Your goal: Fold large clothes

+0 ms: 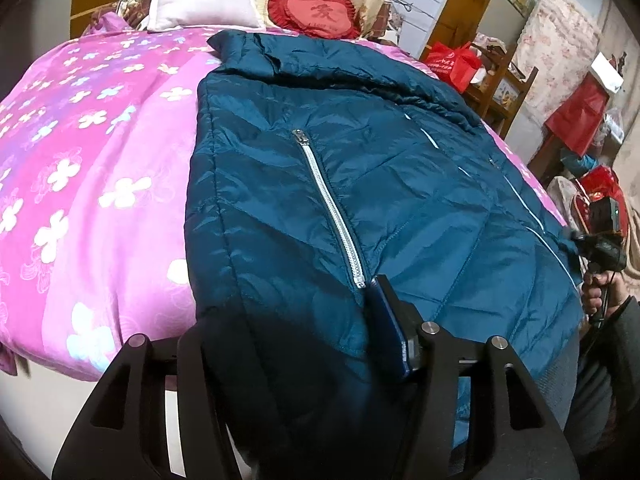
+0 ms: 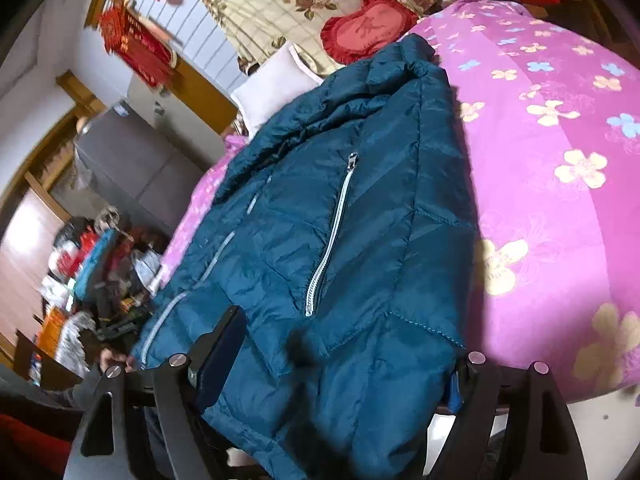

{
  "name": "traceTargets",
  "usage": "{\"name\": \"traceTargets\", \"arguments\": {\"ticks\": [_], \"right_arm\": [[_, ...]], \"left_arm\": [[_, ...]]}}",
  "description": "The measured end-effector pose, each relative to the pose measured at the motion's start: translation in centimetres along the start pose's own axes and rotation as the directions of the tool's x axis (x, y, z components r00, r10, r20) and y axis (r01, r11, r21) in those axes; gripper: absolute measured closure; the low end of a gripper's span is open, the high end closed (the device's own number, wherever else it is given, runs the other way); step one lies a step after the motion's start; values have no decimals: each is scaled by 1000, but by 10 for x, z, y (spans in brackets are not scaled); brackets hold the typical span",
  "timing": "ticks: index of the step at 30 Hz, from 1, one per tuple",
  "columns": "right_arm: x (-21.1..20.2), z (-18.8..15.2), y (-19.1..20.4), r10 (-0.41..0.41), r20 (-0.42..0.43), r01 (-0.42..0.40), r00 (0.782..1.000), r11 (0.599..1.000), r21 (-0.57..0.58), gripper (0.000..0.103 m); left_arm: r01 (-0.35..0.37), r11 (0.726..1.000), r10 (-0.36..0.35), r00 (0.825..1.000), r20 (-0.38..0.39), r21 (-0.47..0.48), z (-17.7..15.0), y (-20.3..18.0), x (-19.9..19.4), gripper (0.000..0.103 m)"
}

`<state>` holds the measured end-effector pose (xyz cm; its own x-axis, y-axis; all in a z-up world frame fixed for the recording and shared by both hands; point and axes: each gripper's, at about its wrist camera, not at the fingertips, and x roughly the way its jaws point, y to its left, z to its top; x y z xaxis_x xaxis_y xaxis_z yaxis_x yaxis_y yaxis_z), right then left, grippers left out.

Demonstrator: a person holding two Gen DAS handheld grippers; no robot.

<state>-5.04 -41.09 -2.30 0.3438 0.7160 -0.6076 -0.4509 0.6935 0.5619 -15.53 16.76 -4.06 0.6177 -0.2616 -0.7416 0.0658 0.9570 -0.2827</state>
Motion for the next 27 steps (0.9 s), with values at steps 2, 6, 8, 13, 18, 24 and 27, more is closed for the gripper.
{"name": "traceTargets", "arguments": {"ticks": [2, 6, 8, 13, 18, 24, 27], "right_arm": [[0, -1, 1, -83, -19, 83, 996, 996, -24, 63], [2, -2, -5, -97, -42, 95, 994, 994, -47, 81], [5, 0, -4, -112, -38, 110, 993, 992, -59, 82], [4, 0, -23, -19, 2, 19, 1000, 999, 44, 81], [3, 0, -21, -11, -5, 12, 1000, 999, 40, 81], [5, -3, 4, -137, -9, 134, 991, 982, -129, 84], [2, -5, 14, -163, 20, 164, 986, 969, -185, 89]], "left_arm": [[9, 1000, -9, 1000, -2, -7, 0, 1, 0, 45], [10, 1000, -10, 1000, -9, -26, 2, 3, 0, 53], [3, 1000, -3, 1000, -1, -28, 1, 5, -1, 57], [31, 998, -31, 1000, 2, -47, 0, 9, -2, 57], [71, 996, -71, 997, -9, -48, 5, 9, 1, 48], [32, 995, -32, 999, 0, -96, 5, 16, 3, 82], [65, 986, -63, 998, 14, -153, 5, 25, -2, 92]]}}
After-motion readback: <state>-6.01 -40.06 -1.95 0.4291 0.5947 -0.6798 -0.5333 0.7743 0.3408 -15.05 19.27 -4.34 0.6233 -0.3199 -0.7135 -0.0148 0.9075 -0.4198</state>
